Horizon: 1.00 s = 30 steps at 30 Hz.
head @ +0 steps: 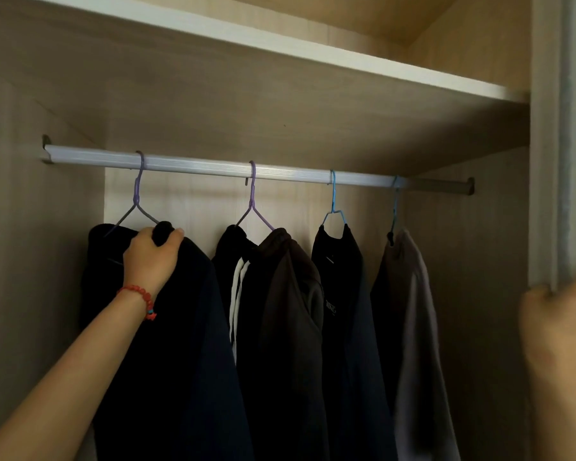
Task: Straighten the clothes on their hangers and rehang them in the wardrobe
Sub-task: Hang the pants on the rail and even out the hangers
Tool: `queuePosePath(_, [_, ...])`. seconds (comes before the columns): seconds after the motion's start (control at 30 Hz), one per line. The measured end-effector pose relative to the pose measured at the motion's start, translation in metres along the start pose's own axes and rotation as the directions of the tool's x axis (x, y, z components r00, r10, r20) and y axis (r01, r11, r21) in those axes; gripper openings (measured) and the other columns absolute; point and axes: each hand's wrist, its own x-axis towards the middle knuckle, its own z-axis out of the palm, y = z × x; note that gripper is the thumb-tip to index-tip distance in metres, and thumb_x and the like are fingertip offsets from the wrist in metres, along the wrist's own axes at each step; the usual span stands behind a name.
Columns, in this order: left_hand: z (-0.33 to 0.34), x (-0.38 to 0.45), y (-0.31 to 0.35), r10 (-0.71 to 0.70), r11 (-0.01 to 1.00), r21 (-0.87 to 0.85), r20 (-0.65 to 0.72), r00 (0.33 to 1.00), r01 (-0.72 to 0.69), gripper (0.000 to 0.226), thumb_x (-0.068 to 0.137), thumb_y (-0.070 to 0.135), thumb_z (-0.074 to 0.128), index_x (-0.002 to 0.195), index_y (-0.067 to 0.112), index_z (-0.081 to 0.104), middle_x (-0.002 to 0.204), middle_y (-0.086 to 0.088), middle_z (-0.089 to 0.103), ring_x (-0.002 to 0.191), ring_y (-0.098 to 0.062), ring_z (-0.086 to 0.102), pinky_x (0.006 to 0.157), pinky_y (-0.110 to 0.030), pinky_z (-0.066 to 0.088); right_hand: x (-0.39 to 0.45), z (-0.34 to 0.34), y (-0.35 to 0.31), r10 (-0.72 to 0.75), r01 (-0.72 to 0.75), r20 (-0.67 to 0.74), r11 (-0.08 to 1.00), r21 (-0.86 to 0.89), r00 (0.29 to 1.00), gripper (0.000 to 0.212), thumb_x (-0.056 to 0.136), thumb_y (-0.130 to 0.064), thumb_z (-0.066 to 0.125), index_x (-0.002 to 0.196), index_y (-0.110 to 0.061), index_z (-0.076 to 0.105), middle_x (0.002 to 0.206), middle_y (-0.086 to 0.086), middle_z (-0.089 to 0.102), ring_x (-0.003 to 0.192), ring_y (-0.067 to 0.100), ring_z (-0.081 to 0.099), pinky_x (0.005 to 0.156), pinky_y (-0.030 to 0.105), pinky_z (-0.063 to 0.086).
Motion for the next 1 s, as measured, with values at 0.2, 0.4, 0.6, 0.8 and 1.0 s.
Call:
queuePosePath(0.2, [-0.013,-0.008,-0.002,0.056,0.998,0.031,0.024,0.998,-0.057,0.044,0.089,0.033,0.054,0.121,0.003,0.051,0.120,-0.019,0.058,0.111,-0.036,0.052,0.094,-0.040,0.042,-0.013,-0.066,-0.058,0.055,-0.060,0.042,0.990,0.131,0.998,0.058,0.069,-0.017,0.050,0.123,-0.017,0.030,0.116,0.031,0.046,0.098,0.055,0.048,0.082,0.063,0.044])
queuePosePath(0.4, [-0.029,-0.019,-0.010,0.144,0.982,0.117,0.049,0.988,-0.149,0.056,0.085,0.026,0.059,0.134,0.007,0.040,0.134,-0.022,0.045,0.124,-0.037,0.042,0.105,-0.047,0.035,-0.042,-0.094,-0.094,0.008,-0.021,0.094,0.991,0.135,0.995,0.065,0.074,0.006,0.058,0.133,-0.004,0.032,0.124,0.037,0.039,0.111,0.052,0.038,0.093,0.057,0.033])
queuePosePath(0.6, [-0.069,-0.048,-0.011,0.226,0.972,0.043,0.108,0.968,-0.231,0.052,0.084,0.023,0.060,0.133,0.011,0.044,0.135,-0.015,0.046,0.125,-0.031,0.044,0.106,-0.044,0.036,-0.093,-0.113,-0.132,-0.069,0.053,0.126,0.990,0.129,0.990,0.067,0.076,0.000,0.059,0.137,-0.005,0.031,0.127,0.035,0.039,0.111,0.051,0.039,0.093,0.056,0.034])
queuePosePath(0.8, [-0.143,-0.101,0.018,0.459,0.889,-0.047,0.091,0.884,-0.456,0.041,0.085,0.024,0.059,0.124,0.013,0.052,0.128,-0.004,0.050,0.121,-0.019,0.047,0.098,-0.021,0.033,-0.155,-0.138,-0.178,-0.169,0.142,0.138,0.972,0.187,0.976,0.068,0.080,-0.006,0.062,0.140,-0.003,0.030,0.129,0.034,0.039,0.113,0.049,0.039,0.092,0.055,0.035])
queuePosePath(1.0, [-0.243,-0.115,0.030,0.832,0.554,0.100,-0.038,0.553,-0.827,0.034,0.087,0.025,0.049,0.113,0.007,0.061,0.121,-0.010,0.058,0.116,-0.019,0.048,0.101,-0.021,0.033,-0.215,-0.171,-0.219,-0.256,0.182,0.199,0.927,0.328,0.946,0.059,0.091,-0.025,0.055,0.142,-0.008,0.031,0.137,0.025,0.038,0.124,0.041,0.036,0.100,0.050,0.033])
